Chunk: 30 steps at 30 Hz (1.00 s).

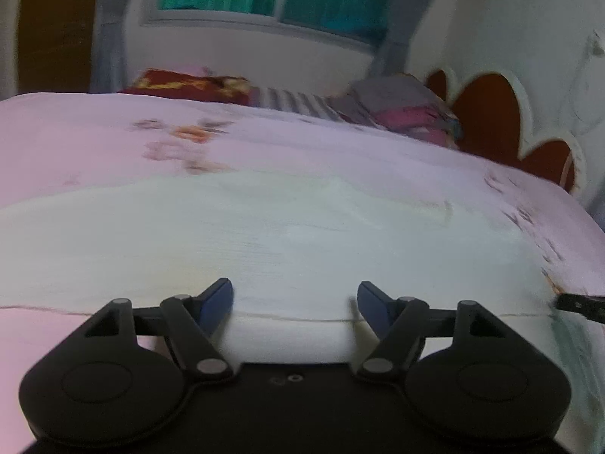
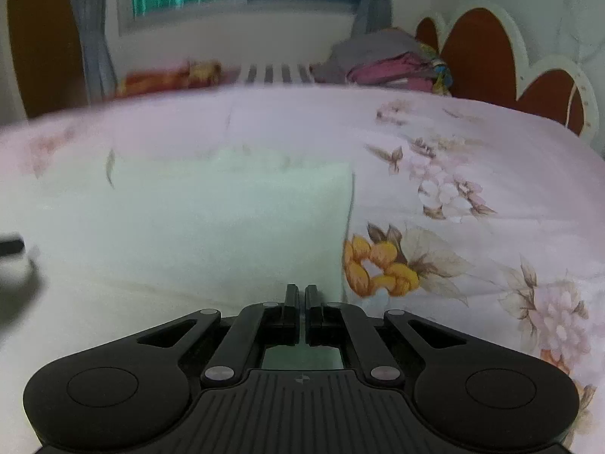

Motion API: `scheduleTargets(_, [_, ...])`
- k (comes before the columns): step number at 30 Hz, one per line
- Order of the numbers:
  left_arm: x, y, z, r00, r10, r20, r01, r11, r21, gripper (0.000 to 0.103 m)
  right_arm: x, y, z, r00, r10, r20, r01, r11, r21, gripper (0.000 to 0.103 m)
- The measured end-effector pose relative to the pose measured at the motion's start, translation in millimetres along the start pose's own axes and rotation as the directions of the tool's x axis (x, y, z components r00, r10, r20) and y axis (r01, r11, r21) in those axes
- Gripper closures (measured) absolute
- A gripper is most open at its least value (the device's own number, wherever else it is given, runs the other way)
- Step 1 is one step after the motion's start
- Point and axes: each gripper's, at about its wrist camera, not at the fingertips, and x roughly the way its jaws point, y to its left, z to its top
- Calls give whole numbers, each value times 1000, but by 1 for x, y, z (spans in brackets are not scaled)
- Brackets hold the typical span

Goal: Fold small clothes

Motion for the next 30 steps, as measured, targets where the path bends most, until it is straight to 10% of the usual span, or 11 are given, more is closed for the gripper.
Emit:
scheduleTargets(8, [-58, 116, -13, 979, 202, 10, -196, 959, -205, 28, -17, 3, -9, 1000, 0, 7, -1, 998, 67, 102])
scheduleTargets(15, [-101, 230, -29, 950, 310, 27, -246, 802, -544, 53, -13, 23, -11, 1000, 10, 13, -10, 999, 48, 101])
scheduleTargets(19, [-107, 266, -30, 944, 324, 66, -202, 723, -660, 53, -7, 29, -3, 999, -6, 45, 3, 998, 70, 40])
scheduleTargets(25, [-103, 308, -33, 930, 344, 126, -110, 589, -801, 68, -5, 43, 12, 998, 11, 69, -16, 998, 68, 42])
scheduleTargets(28, [-94, 326, -37, 933, 335, 132, -57, 500, -864, 99, 2, 46, 15, 999, 6, 37, -9, 996, 90, 62])
scheduleTargets(30, [-92, 331, -38, 933, 328, 148, -25, 469, -883, 100, 6, 45, 14, 1000, 9, 16, -11, 994, 105, 68])
